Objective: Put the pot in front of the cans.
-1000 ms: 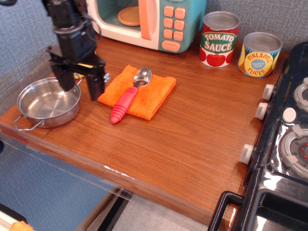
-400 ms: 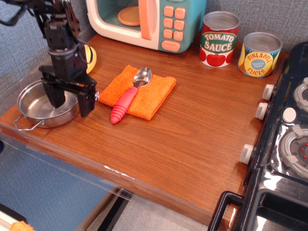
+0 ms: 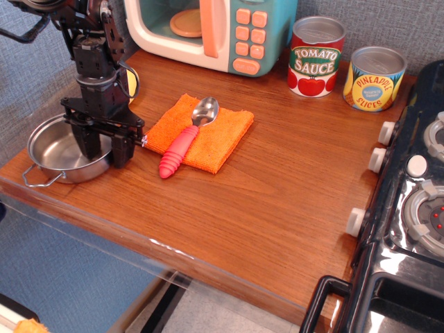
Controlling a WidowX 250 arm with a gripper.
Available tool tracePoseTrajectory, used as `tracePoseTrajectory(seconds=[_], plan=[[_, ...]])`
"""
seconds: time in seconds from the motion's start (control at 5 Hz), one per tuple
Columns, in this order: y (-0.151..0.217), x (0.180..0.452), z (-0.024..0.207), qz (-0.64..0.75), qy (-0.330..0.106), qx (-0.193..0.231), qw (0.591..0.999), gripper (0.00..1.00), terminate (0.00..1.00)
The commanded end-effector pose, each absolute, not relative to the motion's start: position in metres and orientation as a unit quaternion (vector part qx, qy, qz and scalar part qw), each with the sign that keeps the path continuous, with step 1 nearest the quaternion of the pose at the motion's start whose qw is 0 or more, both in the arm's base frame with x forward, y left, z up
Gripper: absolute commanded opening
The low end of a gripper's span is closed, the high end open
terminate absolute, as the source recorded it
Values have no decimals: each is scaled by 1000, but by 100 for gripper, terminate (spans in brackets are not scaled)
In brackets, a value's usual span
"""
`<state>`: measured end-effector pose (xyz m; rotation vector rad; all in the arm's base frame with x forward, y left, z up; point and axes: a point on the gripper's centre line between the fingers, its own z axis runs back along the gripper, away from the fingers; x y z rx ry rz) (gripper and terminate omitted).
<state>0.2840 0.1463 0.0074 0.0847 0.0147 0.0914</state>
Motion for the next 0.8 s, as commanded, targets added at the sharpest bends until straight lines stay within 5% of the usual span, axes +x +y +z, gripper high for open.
tracePoseTrajectory(seconds=[0.0, 0.4, 0.6], plan=[[143, 283, 8, 51, -2, 51, 997, 0, 0], [140, 275, 15, 147, -19, 67, 987, 0, 0], [121, 273, 45, 240, -66, 68, 966, 0, 0]])
